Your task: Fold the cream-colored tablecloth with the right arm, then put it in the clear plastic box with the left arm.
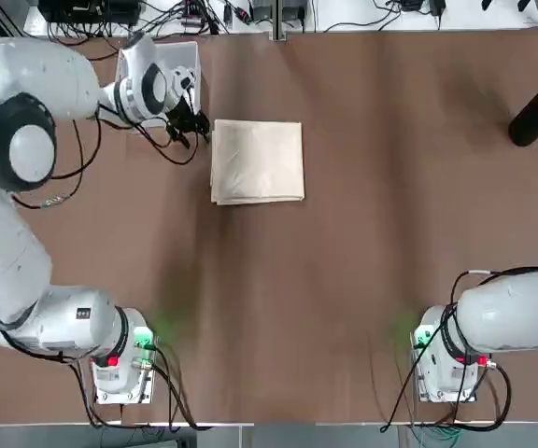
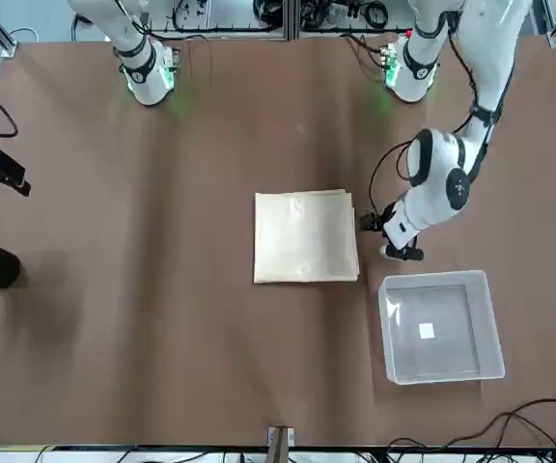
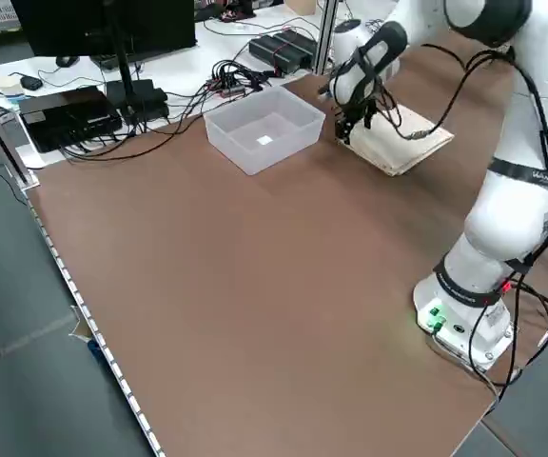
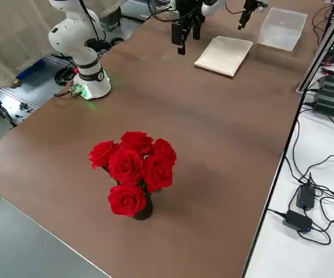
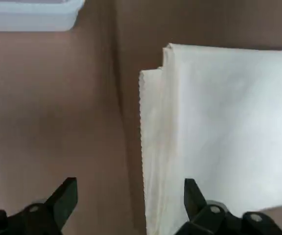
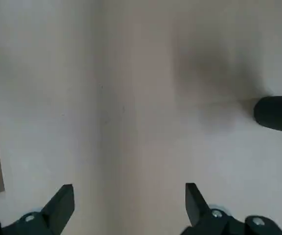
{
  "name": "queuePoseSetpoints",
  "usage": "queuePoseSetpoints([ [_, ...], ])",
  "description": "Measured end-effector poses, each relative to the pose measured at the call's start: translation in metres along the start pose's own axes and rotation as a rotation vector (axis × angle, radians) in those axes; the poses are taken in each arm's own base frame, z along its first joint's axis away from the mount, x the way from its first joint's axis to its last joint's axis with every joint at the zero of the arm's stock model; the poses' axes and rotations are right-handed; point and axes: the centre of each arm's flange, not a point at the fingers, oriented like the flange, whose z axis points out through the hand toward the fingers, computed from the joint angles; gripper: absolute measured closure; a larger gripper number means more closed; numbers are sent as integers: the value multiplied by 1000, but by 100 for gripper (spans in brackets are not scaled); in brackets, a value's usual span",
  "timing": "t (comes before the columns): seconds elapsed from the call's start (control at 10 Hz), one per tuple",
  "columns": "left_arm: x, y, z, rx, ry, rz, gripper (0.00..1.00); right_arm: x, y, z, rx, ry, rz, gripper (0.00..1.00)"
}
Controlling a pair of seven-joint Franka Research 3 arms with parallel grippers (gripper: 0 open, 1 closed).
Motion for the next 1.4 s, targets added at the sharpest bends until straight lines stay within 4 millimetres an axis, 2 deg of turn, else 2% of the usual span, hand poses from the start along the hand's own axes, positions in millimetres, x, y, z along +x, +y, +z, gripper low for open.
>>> queuePoseSetpoints([
  [0.5, 1, 11, 38, -21, -18, 12, 4, -1, -8, -2, 0, 4, -4, 0],
  [0.9, 19, 25, 59, -51, -5, 23, 4, -1, -8, -1, 0, 3, -4, 0],
  [1.1, 25, 27, 62, -59, 5, 21, 4, -1, -9, -1, 0, 2, -6, 0],
  [1.4, 33, 36, 68, -69, 35, 30, 15, -1, -9, -1, 0, 2, -6, 0],
])
